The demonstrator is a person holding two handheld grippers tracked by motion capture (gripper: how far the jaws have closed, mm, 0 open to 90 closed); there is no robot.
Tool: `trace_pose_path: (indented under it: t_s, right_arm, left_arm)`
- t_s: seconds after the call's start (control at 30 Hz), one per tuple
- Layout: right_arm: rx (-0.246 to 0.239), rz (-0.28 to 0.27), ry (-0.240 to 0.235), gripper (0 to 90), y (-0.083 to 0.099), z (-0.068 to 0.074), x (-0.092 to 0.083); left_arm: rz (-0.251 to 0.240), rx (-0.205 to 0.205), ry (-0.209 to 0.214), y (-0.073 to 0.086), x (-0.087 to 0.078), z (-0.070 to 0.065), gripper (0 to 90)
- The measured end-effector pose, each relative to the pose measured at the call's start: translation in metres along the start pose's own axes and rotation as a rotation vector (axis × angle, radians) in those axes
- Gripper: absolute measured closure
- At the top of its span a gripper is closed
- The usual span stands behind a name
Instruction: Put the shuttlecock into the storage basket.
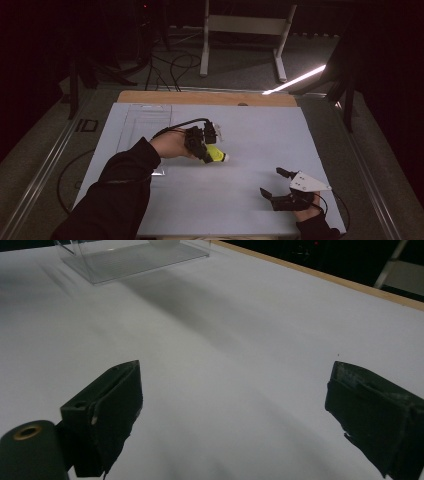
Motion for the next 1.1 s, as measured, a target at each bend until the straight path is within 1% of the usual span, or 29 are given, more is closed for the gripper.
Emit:
trace_pose_path:
  t_s: [0.03,0.2,0.23,0.37,0.47,0.53,0.6,0.7,0.73,0.77,0.9,1.0,1.07,1.1]
  right_arm:
    - [-0.001,0.0,0.001,8.3,0.0,0.0,0.0]
    - [-0.004,0.001,0.002,8.3,0.0,0.0,0.0]
    - [-0.005,0.003,0.004,8.3,0.0,0.0,0.0]
    - [-0.01,0.003,0.006,8.3,0.0,0.0,-0.001]
    - [-0.014,0.004,0.008,8.3,0.0,0.0,0.0]
    - [-0.014,0.003,0.006,8.3,0.0,0.0,0.0]
    - [-0.014,0.003,0.006,8.3,0.0,0.001,0.0]
    - [-0.013,0.003,0.007,8.3,0.0,0.001,0.0]
    - [-0.013,0.001,0.005,8.3,0.0,0.001,0.0]
    - [-0.014,0.003,0.007,8.3,0.0,0.0,0.0]
    - [-0.014,0.002,0.008,8.3,0.0,0.001,0.0]
    - [-0.017,0.004,0.008,8.3,0.0,0.001,0.0]
    - [-0.017,0.005,0.007,8.3,0.0,0.001,0.001]
    - [-0.016,0.005,0.007,8.3,0.0,0.001,0.001]
  left_arm:
    - [0.002,0.002,0.003,0.001,-0.002,0.0,89.6]
    - [-0.01,-0.015,-0.012,0.006,-0.012,0.002,89.7]
    - [-0.004,-0.01,-0.013,0.008,-0.014,0.002,89.7]
    - [-0.015,-0.029,-0.023,0.013,-0.021,0.005,89.7]
    - [-0.015,-0.027,-0.029,0.018,-0.027,0.006,89.7]
    - [-0.01,-0.035,-0.039,0.022,-0.031,0.008,89.6]
    - [-0.015,-0.039,-0.039,0.025,-0.035,0.008,89.6]
    - [-0.014,-0.041,-0.05,0.03,-0.042,0.009,89.6]
    - [-0.021,-0.053,-0.056,0.032,-0.044,0.01,89.6]
    - [-0.02,-0.048,-0.055,0.034,-0.046,0.01,89.6]
    - [-0.029,-0.062,-0.076,0.044,-0.056,0.014,89.6]
    - [-0.035,-0.089,-0.094,0.052,-0.063,0.017,89.6]
    - [-0.034,-0.082,-0.092,0.056,-0.066,0.017,89.6]
    - [-0.036,-0.091,-0.096,0.058,-0.068,0.017,89.6]
Point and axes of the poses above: each handheld gripper's, and its own axes: x roughly forward along the jaws, y roughly out of its underside, z roughly to its left, the point moved 9 cm from there along x, roughly forward along the jaws, and after that the axes turned 3 degrees about -z, right-handed, at the moved point
